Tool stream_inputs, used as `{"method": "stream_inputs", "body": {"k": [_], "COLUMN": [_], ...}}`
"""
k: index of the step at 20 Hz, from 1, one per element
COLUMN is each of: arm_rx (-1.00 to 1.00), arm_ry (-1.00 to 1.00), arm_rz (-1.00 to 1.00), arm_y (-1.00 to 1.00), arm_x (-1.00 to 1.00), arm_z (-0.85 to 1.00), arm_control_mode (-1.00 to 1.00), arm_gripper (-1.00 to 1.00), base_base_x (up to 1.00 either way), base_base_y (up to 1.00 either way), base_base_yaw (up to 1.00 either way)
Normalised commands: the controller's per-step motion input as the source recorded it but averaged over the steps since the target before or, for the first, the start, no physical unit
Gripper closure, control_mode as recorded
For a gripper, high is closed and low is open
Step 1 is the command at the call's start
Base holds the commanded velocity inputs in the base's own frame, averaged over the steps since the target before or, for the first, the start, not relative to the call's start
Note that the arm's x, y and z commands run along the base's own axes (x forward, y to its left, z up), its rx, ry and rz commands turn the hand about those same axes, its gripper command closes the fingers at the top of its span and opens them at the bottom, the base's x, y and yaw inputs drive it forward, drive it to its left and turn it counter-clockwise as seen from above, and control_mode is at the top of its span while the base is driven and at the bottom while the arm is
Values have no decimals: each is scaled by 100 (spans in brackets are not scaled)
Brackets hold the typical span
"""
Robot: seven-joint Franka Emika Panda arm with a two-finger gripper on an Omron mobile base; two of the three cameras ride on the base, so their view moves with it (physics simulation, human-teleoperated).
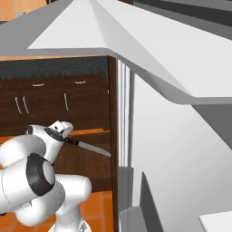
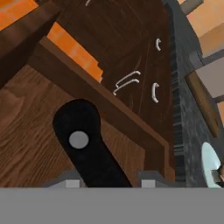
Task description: Pick up the knife from the drawer and place it on the cutting board. Then place the meat from the plate to the cutting board.
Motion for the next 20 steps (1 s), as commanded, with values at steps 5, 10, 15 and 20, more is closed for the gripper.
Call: {"method": "stream_inputs", "body": {"k": [5,10,15,20], "arm_rx": [0,-9,-11,1], "arm_ry": [-7,8,50,21], "arm_rz": [7,0,0,3], "arm_y": [-28,-32,-66,-19], "arm_x": [-2,-20,-11,0], "arm_z": [100,100,52,0], "arm_control_mode": [-100,-100,-100,-100], "arm_gripper": [100,100,100,100], "base_base_x": [0,0,0,0], "base_base_y": [0,0,0,0], "base_base_yaw": [0,0,0,0]}}
